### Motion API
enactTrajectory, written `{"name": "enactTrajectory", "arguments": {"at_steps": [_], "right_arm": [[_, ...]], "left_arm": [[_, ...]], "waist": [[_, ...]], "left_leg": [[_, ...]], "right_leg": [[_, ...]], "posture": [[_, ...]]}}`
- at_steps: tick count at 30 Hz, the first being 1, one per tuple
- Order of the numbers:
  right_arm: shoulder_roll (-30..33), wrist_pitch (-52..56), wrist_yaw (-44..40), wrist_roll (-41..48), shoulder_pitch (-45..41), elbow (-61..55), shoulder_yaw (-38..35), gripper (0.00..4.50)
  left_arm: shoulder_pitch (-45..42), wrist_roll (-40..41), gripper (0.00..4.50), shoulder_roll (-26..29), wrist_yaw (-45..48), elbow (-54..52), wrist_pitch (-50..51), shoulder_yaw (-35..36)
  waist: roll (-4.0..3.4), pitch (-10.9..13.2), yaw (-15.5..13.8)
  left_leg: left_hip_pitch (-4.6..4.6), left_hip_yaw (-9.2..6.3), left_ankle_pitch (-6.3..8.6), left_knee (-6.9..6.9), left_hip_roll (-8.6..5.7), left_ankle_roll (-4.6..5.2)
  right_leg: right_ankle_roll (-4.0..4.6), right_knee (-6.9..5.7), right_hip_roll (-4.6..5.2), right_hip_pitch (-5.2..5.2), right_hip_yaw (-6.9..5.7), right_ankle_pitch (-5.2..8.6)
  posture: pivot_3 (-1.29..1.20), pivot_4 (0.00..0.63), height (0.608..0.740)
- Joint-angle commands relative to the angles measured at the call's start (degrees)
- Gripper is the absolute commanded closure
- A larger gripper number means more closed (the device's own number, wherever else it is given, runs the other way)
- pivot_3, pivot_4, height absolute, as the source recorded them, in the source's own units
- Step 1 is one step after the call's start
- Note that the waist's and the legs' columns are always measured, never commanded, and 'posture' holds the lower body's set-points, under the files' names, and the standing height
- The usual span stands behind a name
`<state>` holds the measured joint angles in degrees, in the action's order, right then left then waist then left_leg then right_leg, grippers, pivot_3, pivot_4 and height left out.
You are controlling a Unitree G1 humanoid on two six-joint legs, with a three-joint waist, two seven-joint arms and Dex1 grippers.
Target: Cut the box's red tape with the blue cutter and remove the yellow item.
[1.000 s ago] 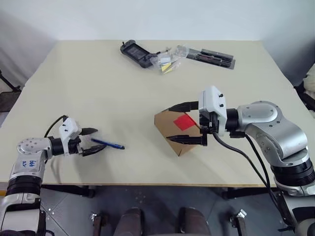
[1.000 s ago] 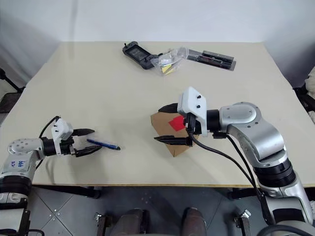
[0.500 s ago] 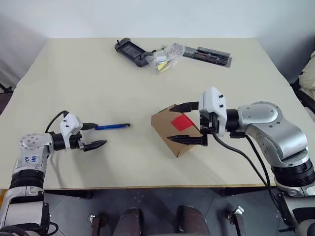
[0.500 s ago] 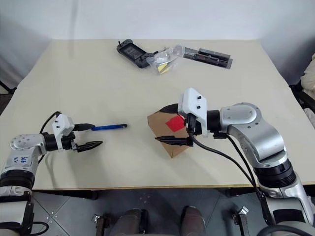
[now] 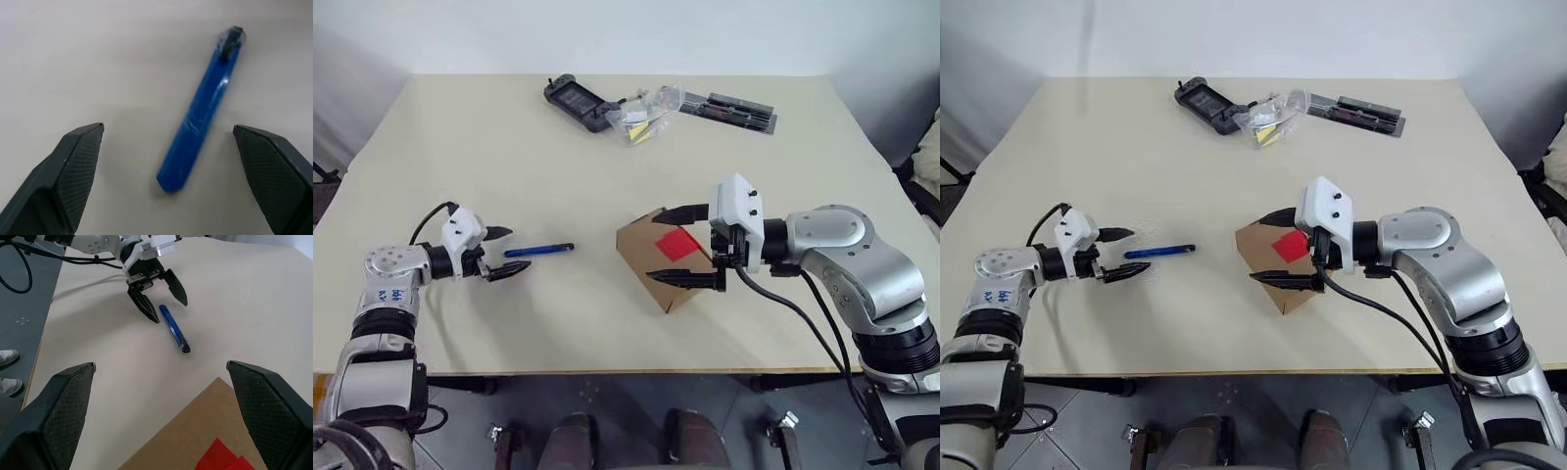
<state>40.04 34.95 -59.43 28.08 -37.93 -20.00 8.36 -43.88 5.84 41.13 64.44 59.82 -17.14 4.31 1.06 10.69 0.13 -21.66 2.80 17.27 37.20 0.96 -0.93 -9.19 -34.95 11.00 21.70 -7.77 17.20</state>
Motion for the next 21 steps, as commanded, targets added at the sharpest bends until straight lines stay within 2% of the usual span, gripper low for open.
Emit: {"name": "enactTrajectory", "arguments": {"at_steps": [1,7,8,12,17,21], "right_arm": [[0.12,-1.16,0.21,0.02,-0.81,-0.72,-1.75,0.0],[0.34,-1.03,0.42,0.12,-0.71,-1.03,-2.03,0.0],[0.42,-0.95,0.56,0.1,-0.63,-1.12,-2.13,0.0],[0.59,-0.65,0.88,0.33,-0.38,-1.49,-2.42,0.0],[0.54,-0.8,1.03,0.41,-0.13,-1.56,-2.36,0.0],[0.15,-1.21,1.2,0.66,-0.01,-1.43,-2.59,0.0]], "left_arm": [[-1.33,-2.37,0.01,-0.49,-0.6,3.09,-1.14,-1.4],[-2.39,-7.95,0.01,0.01,4.34,6.29,1.43,-7.59],[-2.51,-8.25,0.19,0.19,5.42,6.35,1.73,-8.09],[-2.29,-7.83,1.22,0.66,8.21,5.8,2.0,-8.52],[-1.92,-7.07,2.81,0.57,6.38,5.36,0.76,-7.18],[-0.66,-4.81,3.99,0.3,9.47,3.05,3.03,-6.06]], "waist": [[0.0,0.0,-0.02],[0.01,-0.01,-0.1],[0.01,-0.01,-0.05],[0.01,-0.01,0.01],[0.01,-0.01,0.02],[0.01,-0.01,0.04]], "left_leg": [[0.0,0.0,0.0,0.0,0.0,0.0],[0.02,0.0,0.01,0.08,-0.01,0.02],[0.02,0.0,0.02,0.08,-0.01,0.03],[0.09,0.04,0.03,0.01,0.0,0.04],[0.11,0.05,0.03,0.05,0.0,0.04],[0.15,0.06,0.03,0.13,0.01,0.04]], "right_leg": [[0.0,0.0,0.0,0.0,0.0,0.0],[-0.01,-0.01,0.0,-0.07,0.01,0.0],[-0.01,-0.01,0.0,-0.07,0.01,-0.01],[-0.02,-0.02,0.0,-0.07,0.04,-0.01],[-0.01,-0.04,0.0,-0.08,0.05,-0.01],[-0.01,-0.12,0.0,-0.11,0.09,-0.01]], "posture": [[0.0,0.15,0.74],[0.0,0.15,0.74],[0.0,0.15,0.74],[0.0,0.15,0.74],[0.0,0.15,0.74],[0.0,0.15,0.74]]}}
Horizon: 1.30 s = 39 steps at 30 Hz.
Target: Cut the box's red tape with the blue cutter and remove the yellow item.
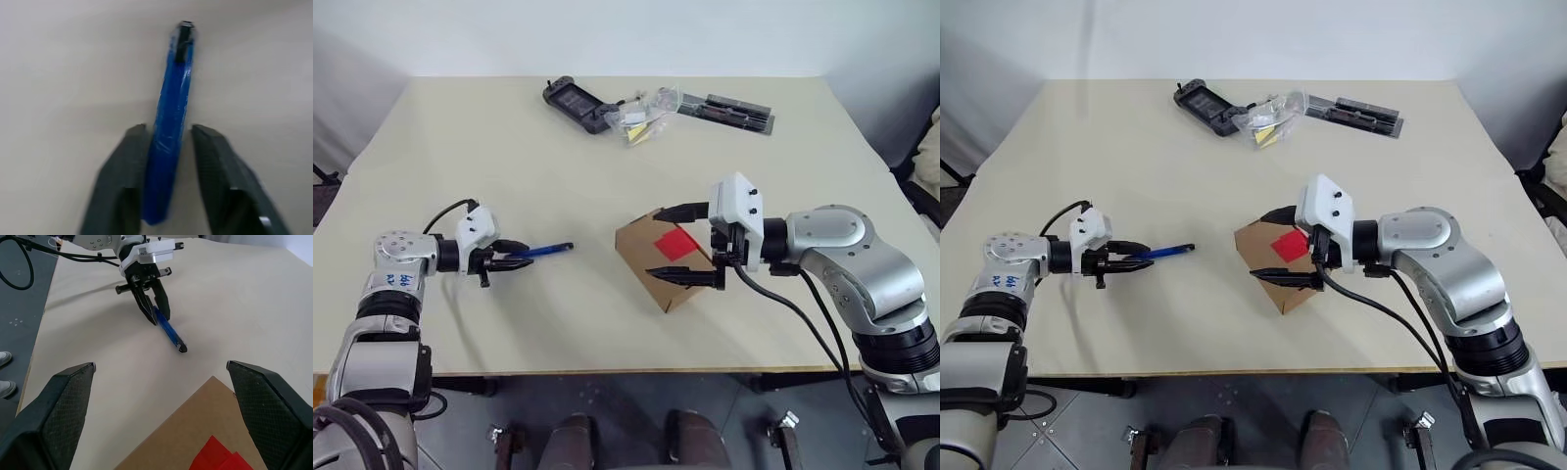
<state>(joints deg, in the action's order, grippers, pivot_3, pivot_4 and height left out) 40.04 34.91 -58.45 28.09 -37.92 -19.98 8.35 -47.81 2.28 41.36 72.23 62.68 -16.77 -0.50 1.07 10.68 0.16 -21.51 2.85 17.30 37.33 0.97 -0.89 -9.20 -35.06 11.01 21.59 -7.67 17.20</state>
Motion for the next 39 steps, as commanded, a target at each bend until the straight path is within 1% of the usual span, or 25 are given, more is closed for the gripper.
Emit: {"name": "enactTrajectory", "arguments": {"at_steps": [1,5,9,11,12,14,17,21,25,29,31,32,35,37,39], "right_arm": [[-0.08,-1.48,0.24,0.89,0.15,-1.51,-2.82,0.0],[-0.68,-2.03,-0.26,2.77,1.24,-2.26,-3.99,0.0],[-0.14,-1.18,-0.75,4.64,2.54,-3.21,-4.91,0.0],[0.27,-1.29,-0.79,4.61,3.15,-3.13,-4.9,0.0],[0.31,-1.29,-0.64,4.65,3.4,-3.18,-4.91,0.0],[0.22,-1.17,-0.36,4.82,3.7,-3.33,-4.89,0.0],[0.09,-1.08,0.05,4.86,4.03,-3.49,-4.73,0.0],[0.08,-1.06,0.4,4.84,4.58,-3.84,-4.67,0.0],[0.16,-0.57,0.96,5.15,5.18,-4.47,-4.96,0.0],[0.38,-0.66,0.92,5.08,5.63,-4.55,-4.95,0.0],[0.28,-0.54,1.07,5.13,5.64,-4.71,-4.9,0.0],[0.16,-0.55,1.1,5.17,5.59,-4.62,-4.86,0.0],[-0.12,-0.72,1.16,5.01,5.43,-4.34,-4.54,0.0],[-0.17,-0.75,1.13,5.02,5.33,-4.22,-4.45,0.0],[-0.21,-0.78,1.13,5.0,5.27,-4.21,-4.35,0.0]], "left_arm": [[3.82,-0.62,4.1,0.16,3.15,-0.8,3.34,-1.11],[6.05,1.22,4.1,0.75,7.8,-5.16,7.33,-0.94],[9.2,4.98,4.1,1.9,14.17,-13.35,17.2,-0.68],[12.07,9.35,4.1,2.7,17.61,-21.7,26.23,-0.07],[14.29,12.22,4.1,3.39,19.09,-27.6,32.35,0.0],[19.04,17.16,4.1,5.04,19.8,-38.47,43.14,-0.37],[25.59,22.53,4.1,6.67,16.76,-50.49,53.88,-0.69],[30.56,27.14,4.1,6.25,10.65,-59.58,63.71,0.52],[33.95,31.08,4.1,5.04,4.65,-64.82,71.88,2.34],[33.91,33.36,4.1,3.18,-1.62,-63.98,77.24,5.4],[33.71,34.19,3.38,3.18,-3.9,-63.34,80.08,6.18],[33.76,34.28,3.14,3.59,-4.53,-63.36,81.2,5.83],[32.38,33.44,2.2,4.76,-6.72,-61.07,85.84,2.94],[29.44,33.7,1.68,4.46,-8.48,-57.13,91.18,2.18],[27.18,33.44,1.12,4.41,-9.53,-53.69,94.1,1.51]], "waist": [[0.0,0.0,0.02],[0.0,0.0,0.12],[0.0,0.0,0.21],[0.0,0.0,0.33],[0.0,0.01,0.43],[0.0,0.01,0.5],[0.01,0.03,0.59],[0.0,0.04,0.4],[0.0,0.04,0.02],[0.0,0.04,-0.06],[0.0,0.04,0.02],[0.0,0.04,0.03],[0.0,0.04,-0.06],[-0.01,0.04,-0.17],[-0.02,0.03,-0.34]], "left_leg": [[0.0,0.01,0.0,0.03,0.01,0.0],[0.0,0.07,0.04,-0.02,0.01,0.03],[0.01,0.08,0.15,-0.09,0.02,0.02],[0.0,0.11,0.21,-0.09,0.02,0.04],[0.0,0.14,0.24,-0.09,0.02,0.05],[0.0,0.14,0.28,-0.06,0.05,0.07],[-0.03,0.13,0.29,-0.05,0.1,0.06],[-0.04,0.13,0.31,-0.02,0.19,0.03],[-0.04,0.15,0.33,0.01,0.24,0.01],[-0.04,0.15,0.35,0.01,0.27,-0.03],[-0.04,0.15,0.35,0.01,0.28,-0.03],[-0.04,0.16,0.36,0.01,0.3,-0.04],[-0.03,0.17,0.36,0.01,0.32,-0.06],[0.0,0.18,0.36,0.04,0.32,-0.06],[0.01,0.18,0.36,0.09,0.32,-0.07]], "right_leg": [[0.0,0.0,0.0,0.0,0.01,0.0],[0.0,0.04,0.0,0.01,0.04,0.0],[-0.03,0.07,0.0,0.03,-0.03,-0.01],[-0.05,0.12,0.0,0.04,-0.03,-0.02],[-0.06,0.13,0.0,0.04,-0.03,-0.02],[-0.08,0.13,0.0,0.04,-0.02,-0.03],[-0.08,0.17,-0.03,0.05,-0.02,-0.03],[-0.07,0.21,-0.13,0.05,0.01,-0.03],[-0.06,0.23,-0.19,0.05,0.06,-0.03],[-0.06,0.28,-0.25,0.05,0.06,-0.03],[-0.06,0.28,-0.26,0.05,0.06,-0.03],[-0.05,0.29,-0.28,0.05,0.07,-0.03],[-0.05,0.29,-0.3,0.05,0.07,-0.02],[-0.04,0.28,-0.31,0.02,0.09,-0.02],[-0.03,0.25,-0.32,-0.01,0.09,-0.02]], "posture": [[0.0,0.15,0.74],[0.0,0.15,0.74],[0.0,0.15,0.74],[0.0,0.15,0.74],[0.0,0.15,0.74],[0.0,0.15,0.74],[0.0,0.15,0.74],[0.0,0.15,0.74],[0.0,0.15,0.74],[0.0,0.15,0.74],[0.0,0.15,0.74],[0.0,0.15,0.74],[0.0,0.15,0.74],[0.0,0.15,0.74],[0.0,0.15,0.74]]}}
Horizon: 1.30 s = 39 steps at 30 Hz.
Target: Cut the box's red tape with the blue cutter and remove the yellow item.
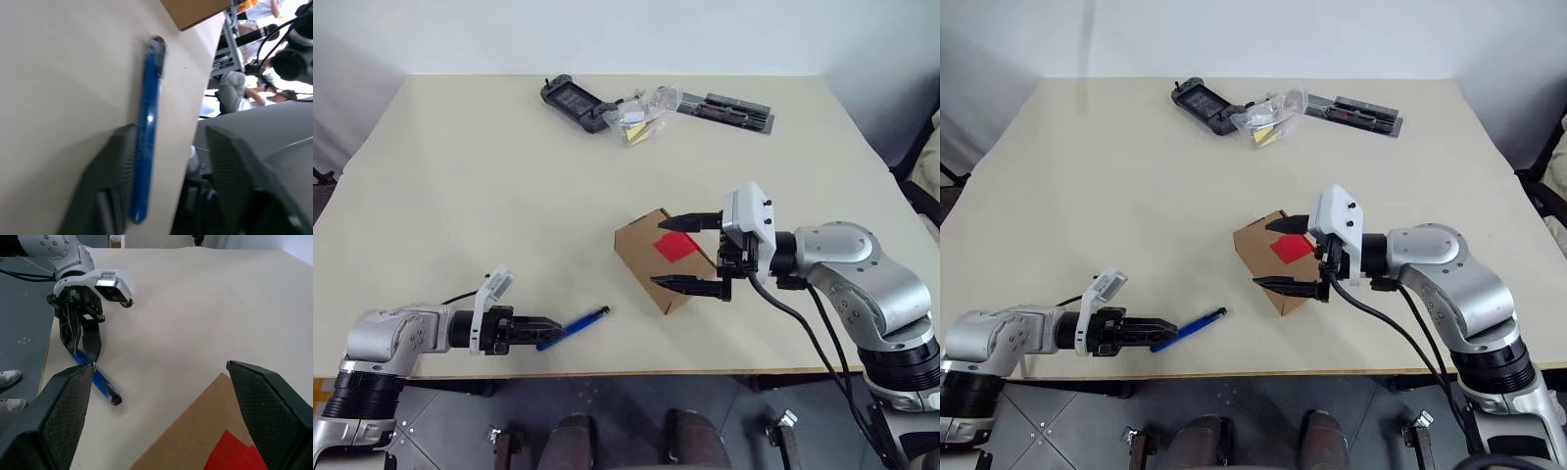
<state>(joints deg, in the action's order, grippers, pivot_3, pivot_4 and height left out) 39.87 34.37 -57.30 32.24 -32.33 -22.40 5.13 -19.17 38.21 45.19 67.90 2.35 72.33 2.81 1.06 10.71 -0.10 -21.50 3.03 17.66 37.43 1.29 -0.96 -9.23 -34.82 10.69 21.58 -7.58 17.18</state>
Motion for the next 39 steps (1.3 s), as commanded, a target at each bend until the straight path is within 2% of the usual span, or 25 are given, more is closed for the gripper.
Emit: {"name": "enactTrajectory", "arguments": {"at_steps": [1,4,5,8,12,16,21,24,28,31,37,39], "right_arm": [[-0.04,-0.22,0.01,0.86,-0.33,-1.82,-1.12,0.0],[0.1,-0.21,-0.02,0.85,-0.25,-1.78,-1.19,0.0],[0.15,-0.2,-0.05,0.85,-0.21,-1.77,-1.21,0.0],[0.18,-0.17,-0.02,0.84,-0.18,-1.78,-1.24,0.0],[0.21,-0.19,0.11,0.71,-0.11,-1.79,-1.24,0.0],[0.35,0.04,0.26,0.89,-0.07,-2.01,-1.52,0.0],[0.45,0.25,0.49,0.79,-0.04,-2.15,-1.59,0.0],[0.5,0.36,0.49,0.81,-0.22,-2.1,-1.69,0.0],[0.75,0.26,0.14,0.63,-0.67,-1.69,-1.63,0.0],[0.8,0.26,-0.05,0.66,-0.93,-1.38,-1.71,0.0],[1.01,0.27,-0.41,0.57,-0.96,-1.23,-1.77,0.0],[1.02,0.22,-0.45,0.51,-0.96,-1.18,-1.77,0.0]], "left_arm": [[-1.81,-2.86,0.89,0.6,-5.57,7.4,4.27,-1.74],[-2.77,-4.65,0.08,0.97,-6.53,8.23,0.58,-2.26],[-2.52,-5.22,0.04,1.53,-5.91,7.23,-1.4,-3.17],[0.05,-10.34,0.04,3.5,-4.99,2.52,-14.13,-7.41],[2.94,-14.89,0.04,4.63,-4.16,-1.44,-27.58,-10.75],[5.59,-23.28,0.04,4.75,-6.65,-3.12,-42.82,-13.74],[7.21,-33.0,0.04,2.0,-12.92,2.12,-57.57,-15.7],[8.14,-35.71,0.63,0.97,-14.61,4.68,-65.58,-15.51],[9.59,-35.46,1.69,0.62,-13.98,4.32,-70.57,-15.44],[9.93,-33.3,2.44,0.59,-11.98,4.12,-67.27,-15.7],[9.99,-23.61,4.06,-1.08,-8.82,1.41,-55.33,-12.93],[9.43,-21.85,4.17,-1.16,-8.02,1.07,-51.83,-12.29]], "waist": [[-0.04,-0.02,-0.11],[-0.2,-0.12,-0.09],[-0.27,-0.16,-0.09],[-0.37,-0.22,-0.04],[-1.0,-0.58,-0.45],[-1.08,-0.63,-1.28],[-1.38,-0.82,-2.1],[-1.54,-0.91,-2.6],[-1.65,-0.98,-2.63],[-1.66,-0.99,-2.59],[-1.73,-1.03,-2.24],[-1.72,-1.02,-1.99]], "left_leg": [[0.02,0.0,0.0,0.05,0.0,0.0],[0.21,0.11,-0.02,0.09,0.01,0.0],[0.24,0.12,-0.05,0.09,0.02,-0.01],[0.28,0.18,-0.17,0.08,0.12,-0.11],[0.3,0.28,-0.19,0.08,0.21,-0.14],[0.35,0.48,-0.2,0.08,0.28,-0.13],[0.32,0.54,-0.19,0.09,0.28,-0.04],[0.33,0.54,-0.14,0.07,0.31,0.25],[0.33,0.56,-0.16,0.08,0.36,0.3],[0.32,0.58,-0.16,0.07,0.37,0.3],[0.31,0.6,-0.15,0.05,0.4,0.3],[0.3,0.6,-0.15,0.05,0.4,0.31]], "right_leg": [[0.01,-0.04,0.0,-0.02,0.02,0.0],[0.06,-0.06,0.0,-0.15,0.15,0.01],[0.1,-0.07,0.0,-0.17,0.17,0.01],[0.29,-0.06,-0.08,-0.15,0.25,-0.02],[0.41,0.01,-0.14,-0.14,0.29,-0.08],[0.57,0.22,-0.21,-0.03,0.42,-0.13],[0.62,0.41,-0.2,-0.06,0.47,-0.25],[0.72,0.43,-0.22,-0.05,0.46,-0.41],[0.76,0.47,-0.25,-0.03,0.47,-0.48],[0.75,0.47,-0.28,-0.01,0.47,-0.48],[0.75,0.47,-0.32,0.02,0.48,-0.48],[0.75,0.48,-0.33,0.02,0.48,-0.48]], "posture": [[0.0,0.15,0.74],[0.0,0.15,0.74],[0.0,0.15,0.74],[0.0,0.15,0.74],[0.0,0.15,0.74],[0.0,0.15,0.74],[0.0,0.15,0.74],[0.0,0.15,0.74],[0.0,0.15,0.74],[0.0,0.15,0.74],[0.0,0.15,0.74],[0.0,0.15,0.74]]}}
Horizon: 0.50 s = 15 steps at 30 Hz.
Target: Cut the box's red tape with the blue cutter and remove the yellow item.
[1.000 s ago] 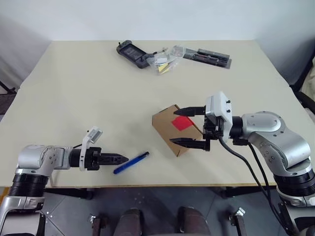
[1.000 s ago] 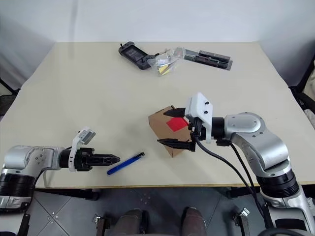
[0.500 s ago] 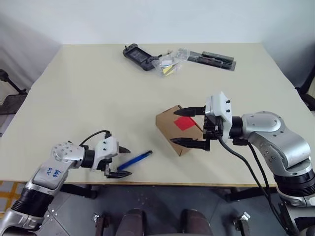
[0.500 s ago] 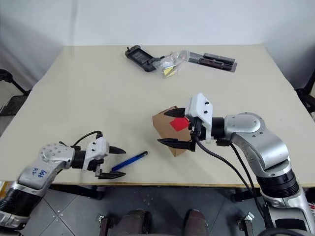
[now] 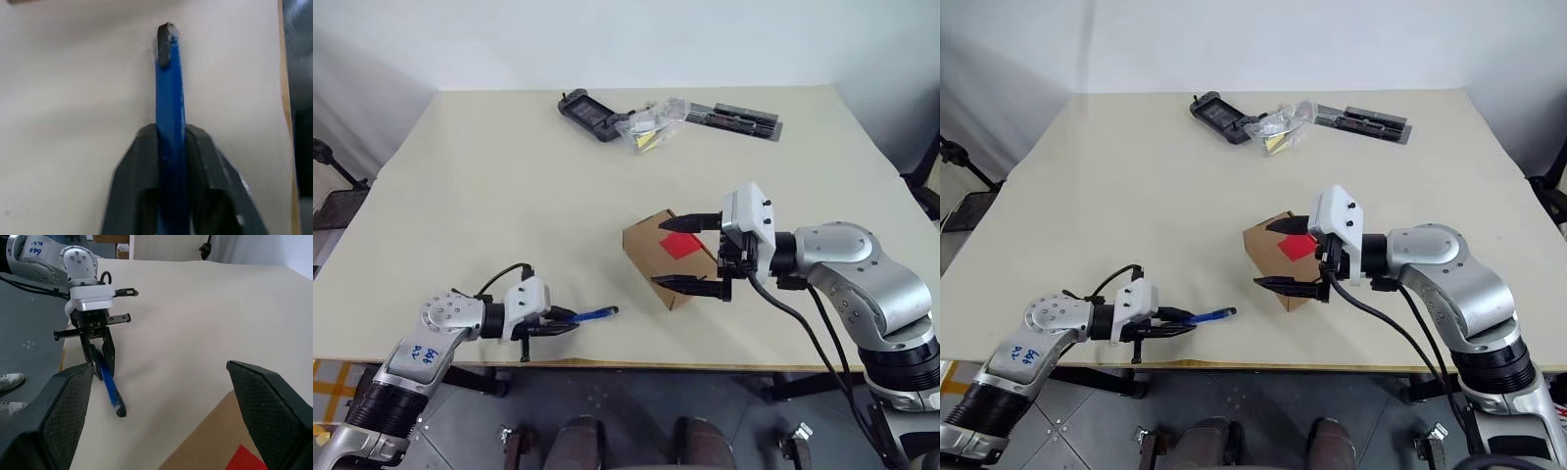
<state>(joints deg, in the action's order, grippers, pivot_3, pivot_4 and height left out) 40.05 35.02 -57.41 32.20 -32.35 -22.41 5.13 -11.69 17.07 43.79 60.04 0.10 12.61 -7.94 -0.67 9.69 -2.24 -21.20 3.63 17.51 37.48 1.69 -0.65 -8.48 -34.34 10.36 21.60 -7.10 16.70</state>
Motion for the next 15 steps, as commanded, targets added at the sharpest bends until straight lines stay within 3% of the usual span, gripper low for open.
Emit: {"name": "enactTrajectory", "arguments": {"at_steps": [1,2,8,13,15], "right_arm": [[0.84,-0.48,-0.37,0.51,-0.94,-1.12,-1.78,0.0],[0.85,-0.51,-0.37,0.46,-0.93,-1.08,-1.78,0.0],[0.93,-0.43,-0.27,0.47,-0.79,-1.16,-1.92,0.0],[0.99,-0.33,-0.18,0.6,-0.35,-1.53,-2.0,0.0],[0.91,-0.39,-0.28,0.59,-0.5,-1.29,-1.89,0.0]], "left_arm": [[1.64,0.54,4.27,0.2,0.21,2.94,10.18,-1.14],[1.35,1.93,4.46,0.14,0.6,2.47,12.57,-0.69],[-1.5,14.89,4.46,-0.82,0.34,-0.8,34.91,4.56],[-3.29,16.56,4.46,2.32,-1.2,0.78,50.34,2.52],[-4.12,15.45,3.82,3.53,-2.07,1.3,52.52,0.93]], "waist": [[0.01,0.01,0.33],[0.01,0.01,0.55],[0.24,0.15,1.08],[0.53,0.31,1.12],[0.54,0.31,1.44]], "left_leg": [[-0.01,0.0,0.0,-0.02,0.01,0.0],[-0.02,0.0,0.0,-0.03,0.01,-0.01],[-0.06,0.05,-0.02,-0.16,0.04,-0.08],[-0.1,0.14,-0.04,-0.21,0.06,-0.3],[-0.1,0.19,0.03,-0.28,0.08,-0.31]], "right_leg": [[0.0,0.0,-0.01,0.01,0.0,0.0],[0.0,-0.02,-0.02,0.0,-0.01,0.0],[-0.03,-0.05,-0.06,0.06,-0.04,-0.01],[-0.12,0.12,-0.07,0.1,-0.13,-0.05],[-0.15,0.22,-0.07,0.1,-0.22,-0.06]], "posture": [[0.0,0.15,0.74],[0.0,0.15,0.74],[0.0,0.15,0.74],[0.0,0.15,0.74],[0.0,0.15,0.74]]}}
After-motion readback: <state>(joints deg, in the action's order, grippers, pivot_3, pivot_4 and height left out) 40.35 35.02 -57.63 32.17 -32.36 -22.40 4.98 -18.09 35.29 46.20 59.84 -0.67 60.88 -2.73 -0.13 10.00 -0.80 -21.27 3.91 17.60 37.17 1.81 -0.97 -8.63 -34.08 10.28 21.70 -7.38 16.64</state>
